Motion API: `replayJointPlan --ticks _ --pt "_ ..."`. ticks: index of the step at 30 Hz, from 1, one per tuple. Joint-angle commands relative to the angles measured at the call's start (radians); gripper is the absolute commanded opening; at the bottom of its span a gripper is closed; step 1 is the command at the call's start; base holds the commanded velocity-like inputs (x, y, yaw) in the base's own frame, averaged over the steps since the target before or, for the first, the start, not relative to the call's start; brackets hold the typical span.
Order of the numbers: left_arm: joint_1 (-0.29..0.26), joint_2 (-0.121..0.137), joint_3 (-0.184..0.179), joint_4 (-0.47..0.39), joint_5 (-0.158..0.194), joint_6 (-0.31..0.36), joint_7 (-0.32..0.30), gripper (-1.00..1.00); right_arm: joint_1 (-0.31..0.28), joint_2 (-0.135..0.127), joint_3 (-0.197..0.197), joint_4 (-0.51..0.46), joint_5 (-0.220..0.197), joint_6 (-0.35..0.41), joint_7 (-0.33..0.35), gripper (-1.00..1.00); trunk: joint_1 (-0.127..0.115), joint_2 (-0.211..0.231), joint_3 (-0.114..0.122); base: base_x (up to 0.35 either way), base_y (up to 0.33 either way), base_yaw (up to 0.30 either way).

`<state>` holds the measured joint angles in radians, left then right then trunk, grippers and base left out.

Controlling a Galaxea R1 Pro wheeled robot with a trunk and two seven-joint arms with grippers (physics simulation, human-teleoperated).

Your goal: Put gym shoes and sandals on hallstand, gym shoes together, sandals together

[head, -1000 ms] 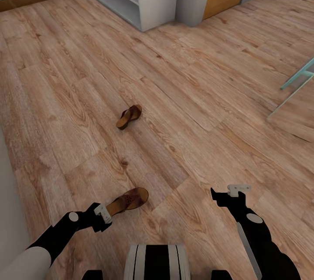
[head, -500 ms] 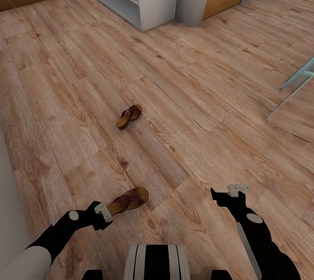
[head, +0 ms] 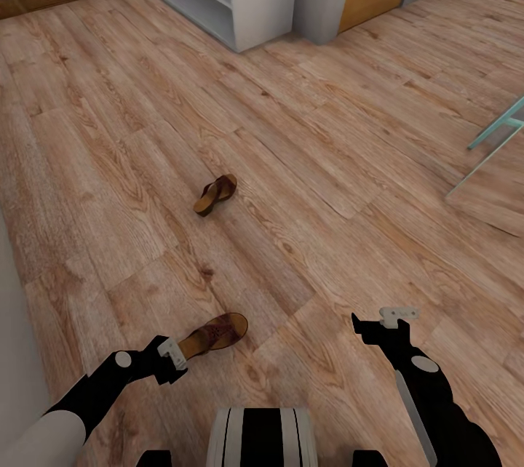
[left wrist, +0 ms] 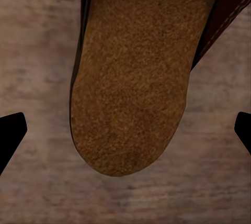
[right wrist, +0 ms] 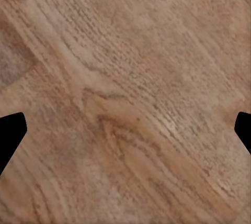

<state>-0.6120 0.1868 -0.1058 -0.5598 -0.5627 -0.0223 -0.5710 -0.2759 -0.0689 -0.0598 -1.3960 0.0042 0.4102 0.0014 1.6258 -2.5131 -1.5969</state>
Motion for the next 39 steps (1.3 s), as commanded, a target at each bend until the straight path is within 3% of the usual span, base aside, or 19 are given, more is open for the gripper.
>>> replayJointPlan --ticks 1,39 --pt "0.0 0.001 -0.002 -0.001 -0.008 -0.002 -0.001 1.0 0.0 0.0 0.0 -0.001 0.0 0.006 0.0 1.0 0.0 0.0 -0.001 0.006 0.0 0.0" --pt "0.0 0.0 -0.003 0.0 -0.008 0.0 -0.001 1.0 0.0 0.0 0.0 0.0 0.0 0.006 0.0 1.0 0.0 0.0 -0.004 0.013 0.0 0.0"
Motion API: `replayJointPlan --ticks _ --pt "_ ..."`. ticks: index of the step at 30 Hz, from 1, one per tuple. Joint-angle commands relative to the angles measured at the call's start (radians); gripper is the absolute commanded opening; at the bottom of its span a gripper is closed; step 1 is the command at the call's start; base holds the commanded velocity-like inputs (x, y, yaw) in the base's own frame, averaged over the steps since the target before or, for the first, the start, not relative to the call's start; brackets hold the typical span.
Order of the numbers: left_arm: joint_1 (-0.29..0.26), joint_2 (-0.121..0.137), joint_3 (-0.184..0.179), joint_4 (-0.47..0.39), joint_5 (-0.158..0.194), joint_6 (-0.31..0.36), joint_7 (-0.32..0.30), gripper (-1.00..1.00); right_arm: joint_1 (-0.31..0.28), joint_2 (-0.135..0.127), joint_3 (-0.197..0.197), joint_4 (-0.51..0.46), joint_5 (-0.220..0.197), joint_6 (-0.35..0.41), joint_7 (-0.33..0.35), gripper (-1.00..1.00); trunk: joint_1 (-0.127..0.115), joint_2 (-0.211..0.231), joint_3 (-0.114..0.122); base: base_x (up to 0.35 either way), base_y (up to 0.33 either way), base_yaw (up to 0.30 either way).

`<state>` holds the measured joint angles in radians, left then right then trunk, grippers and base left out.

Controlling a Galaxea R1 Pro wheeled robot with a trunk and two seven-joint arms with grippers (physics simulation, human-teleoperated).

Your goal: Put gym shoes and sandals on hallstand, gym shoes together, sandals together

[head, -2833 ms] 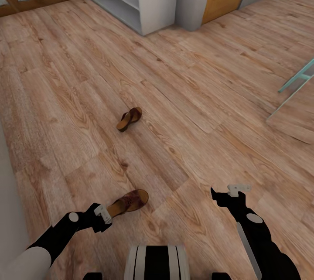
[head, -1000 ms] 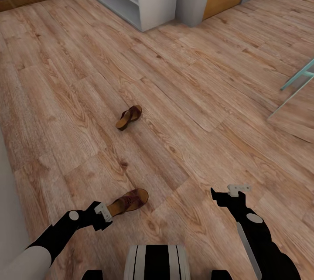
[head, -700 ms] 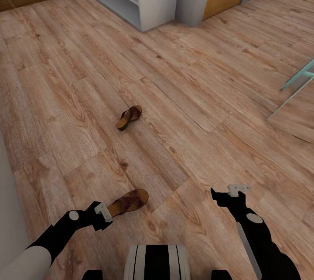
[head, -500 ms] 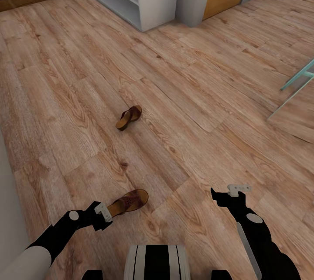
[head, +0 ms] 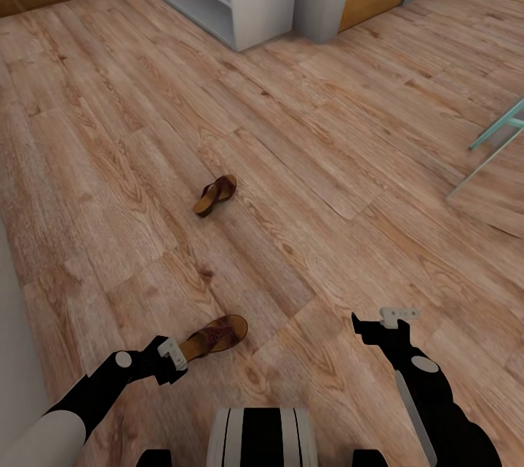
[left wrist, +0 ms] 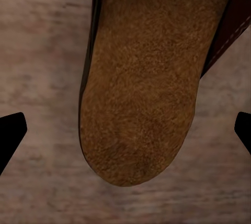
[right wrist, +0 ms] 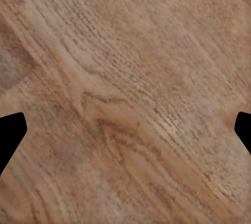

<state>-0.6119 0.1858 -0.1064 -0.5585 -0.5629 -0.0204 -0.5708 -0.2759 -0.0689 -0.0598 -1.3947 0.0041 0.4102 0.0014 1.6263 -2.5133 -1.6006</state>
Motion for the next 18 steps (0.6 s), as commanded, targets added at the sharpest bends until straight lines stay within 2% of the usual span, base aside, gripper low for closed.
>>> replayJointPlan --ticks 1,8,18 --pt "0.0 0.0 -0.002 -0.002 -0.008 -0.002 -0.001 1.0 0.0 0.0 0.0 -0.002 0.0 0.006 0.0 1.0 0.0 0.0 -0.005 0.0 0.0 0.0" --pt "0.0 -0.004 -0.004 -0.004 -0.008 -0.001 -0.001 1.0 0.0 0.0 0.0 -0.001 0.0 0.006 0.0 1.0 0.003 -0.002 -0.032 0.0 0.0 0.0" --pt "0.0 -0.013 -0.015 -0.008 -0.008 0.0 -0.001 1.0 0.0 0.0 0.0 -0.001 0.0 0.006 0.0 1.0 0.003 -0.002 -0.044 0.0 0.0 0.0"
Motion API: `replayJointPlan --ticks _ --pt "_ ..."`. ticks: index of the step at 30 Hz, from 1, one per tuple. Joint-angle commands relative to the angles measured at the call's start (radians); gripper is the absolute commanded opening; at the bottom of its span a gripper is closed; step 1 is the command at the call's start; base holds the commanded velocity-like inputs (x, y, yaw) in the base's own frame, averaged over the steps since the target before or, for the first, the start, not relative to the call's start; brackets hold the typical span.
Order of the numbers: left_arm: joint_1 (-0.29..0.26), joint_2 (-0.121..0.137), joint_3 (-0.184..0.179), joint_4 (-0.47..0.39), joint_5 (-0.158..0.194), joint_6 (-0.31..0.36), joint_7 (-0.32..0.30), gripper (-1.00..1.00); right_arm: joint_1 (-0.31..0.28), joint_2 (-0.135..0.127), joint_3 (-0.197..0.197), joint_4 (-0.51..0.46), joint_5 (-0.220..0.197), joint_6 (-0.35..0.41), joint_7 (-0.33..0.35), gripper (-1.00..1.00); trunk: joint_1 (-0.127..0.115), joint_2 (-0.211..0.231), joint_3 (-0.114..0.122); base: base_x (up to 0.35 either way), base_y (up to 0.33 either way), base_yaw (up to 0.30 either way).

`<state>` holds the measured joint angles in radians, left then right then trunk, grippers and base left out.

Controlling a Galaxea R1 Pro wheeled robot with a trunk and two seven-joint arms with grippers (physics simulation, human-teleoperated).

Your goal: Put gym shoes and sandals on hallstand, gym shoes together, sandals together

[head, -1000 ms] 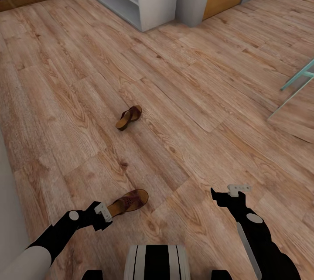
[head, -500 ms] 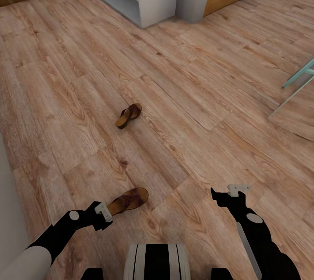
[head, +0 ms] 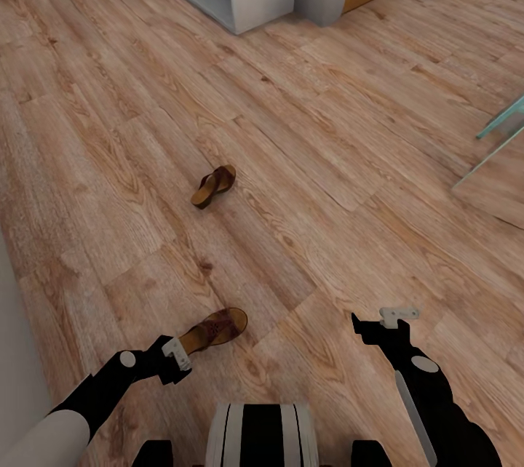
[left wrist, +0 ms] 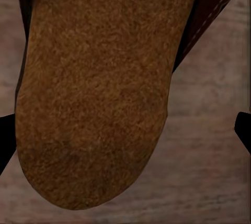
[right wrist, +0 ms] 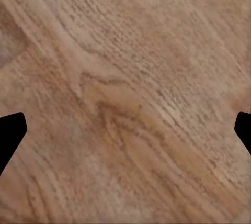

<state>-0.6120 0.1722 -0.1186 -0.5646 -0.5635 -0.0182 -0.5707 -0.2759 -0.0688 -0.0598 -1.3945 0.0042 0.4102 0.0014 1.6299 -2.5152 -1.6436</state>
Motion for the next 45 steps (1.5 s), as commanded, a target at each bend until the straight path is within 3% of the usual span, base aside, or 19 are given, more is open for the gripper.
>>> replayJointPlan --ticks 1,23,24,45 --pt "0.0 0.0 -0.003 -0.002 -0.008 -0.002 -0.001 1.0 0.0 0.0 0.0 -0.001 0.0 0.006 0.0 1.0 0.0 0.0 -0.002 0.0 0.0 0.0" --pt "0.0 0.0 -0.005 -0.008 -0.008 -0.001 0.001 1.0 0.0 0.0 0.0 -0.001 0.0 0.006 0.0 1.0 0.0 0.0 -0.007 0.0 0.0 0.0" --pt "0.0 0.0 -0.004 -0.008 -0.008 -0.001 0.001 -1.0 0.0 0.0 0.0 -0.001 0.0 0.006 0.0 1.0 0.0 0.0 -0.007 0.0 0.0 0.0" --pt "0.0 0.0 -0.003 -0.009 -0.006 0.001 0.006 -1.0 0.0 0.0 0.0 -0.003 0.0 0.006 0.0 1.0 0.0 0.0 -0.007 0.0 0.0 0.0"
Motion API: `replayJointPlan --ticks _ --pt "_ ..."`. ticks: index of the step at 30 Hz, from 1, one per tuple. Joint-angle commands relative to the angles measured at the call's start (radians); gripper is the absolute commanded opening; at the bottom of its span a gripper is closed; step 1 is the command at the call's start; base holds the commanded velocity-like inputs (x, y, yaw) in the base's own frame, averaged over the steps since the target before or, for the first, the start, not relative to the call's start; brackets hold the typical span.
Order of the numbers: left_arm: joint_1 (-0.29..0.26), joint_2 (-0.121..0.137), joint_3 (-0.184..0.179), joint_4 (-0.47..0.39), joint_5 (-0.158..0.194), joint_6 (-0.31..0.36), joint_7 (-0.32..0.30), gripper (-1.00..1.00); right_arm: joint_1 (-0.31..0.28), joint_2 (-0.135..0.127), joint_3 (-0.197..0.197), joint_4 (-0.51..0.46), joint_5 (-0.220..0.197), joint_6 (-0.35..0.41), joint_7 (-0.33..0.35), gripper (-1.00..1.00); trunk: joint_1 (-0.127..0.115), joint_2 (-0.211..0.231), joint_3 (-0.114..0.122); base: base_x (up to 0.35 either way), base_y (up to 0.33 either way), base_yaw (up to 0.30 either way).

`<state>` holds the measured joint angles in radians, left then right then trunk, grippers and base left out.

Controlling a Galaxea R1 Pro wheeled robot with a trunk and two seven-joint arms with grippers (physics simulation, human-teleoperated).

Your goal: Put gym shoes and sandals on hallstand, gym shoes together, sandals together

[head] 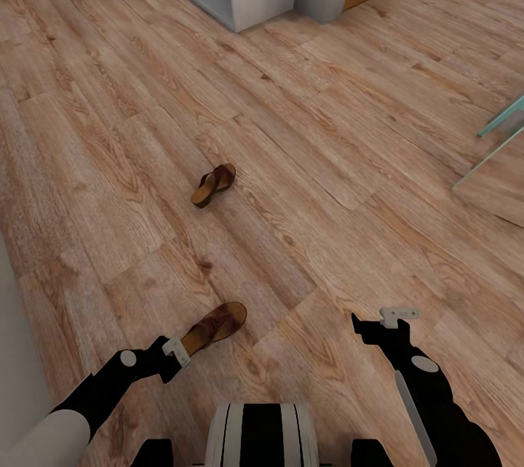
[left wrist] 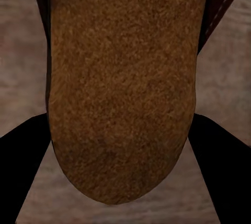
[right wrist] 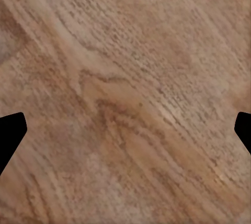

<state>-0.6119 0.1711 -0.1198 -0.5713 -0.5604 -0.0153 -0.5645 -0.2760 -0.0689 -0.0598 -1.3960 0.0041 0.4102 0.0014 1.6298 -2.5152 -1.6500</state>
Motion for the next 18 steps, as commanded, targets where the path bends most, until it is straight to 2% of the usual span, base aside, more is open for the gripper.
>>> replayJointPlan --ticks 1,3,4,5,8,12,18 --pt "0.0 0.001 -0.002 -0.002 -0.01 -0.003 0.0 -1.0 0.0 0.0 0.0 -0.001 0.0 0.006 0.0 1.0 0.0 0.0 -0.001 0.0 0.0 0.0" --pt "0.0 0.001 -0.002 -0.003 -0.009 -0.003 0.0 -1.0 0.0 0.0 0.0 -0.001 0.0 0.006 0.0 1.0 0.0 0.0 -0.001 0.0 0.0 0.0" --pt "0.008 0.003 0.001 -0.059 -0.009 0.001 -0.004 -1.0 0.0 0.0 0.0 0.003 0.004 0.005 0.001 1.0 -0.001 0.0 0.003 0.0 0.0 0.0" --pt "0.009 0.004 0.004 -0.066 -0.006 0.001 -0.004 -1.0 0.0 0.0 0.0 0.004 0.005 0.004 0.001 1.0 -0.001 0.0 0.007 0.0 0.0 0.0" --pt "0.008 0.003 0.008 -0.069 -0.003 0.001 -0.003 -1.0 0.0 -0.001 0.0 0.01 0.006 0.004 0.002 1.0 -0.002 0.001 0.019 0.0 0.0 0.0" --pt "0.023 0.004 0.004 -0.063 -0.018 0.024 -0.025 -1.0 0.013 0.018 0.01 -0.013 0.008 0.027 -0.004 1.0 -0.002 0.001 0.019 0.0 0.0 0.0" --pt "0.026 0.002 0.004 -0.082 -0.019 0.039 -0.021 -1.0 0.009 0.017 0.011 -0.047 0.009 0.06 -0.004 1.0 -0.002 0.001 0.019 0.0 0.0 0.0"
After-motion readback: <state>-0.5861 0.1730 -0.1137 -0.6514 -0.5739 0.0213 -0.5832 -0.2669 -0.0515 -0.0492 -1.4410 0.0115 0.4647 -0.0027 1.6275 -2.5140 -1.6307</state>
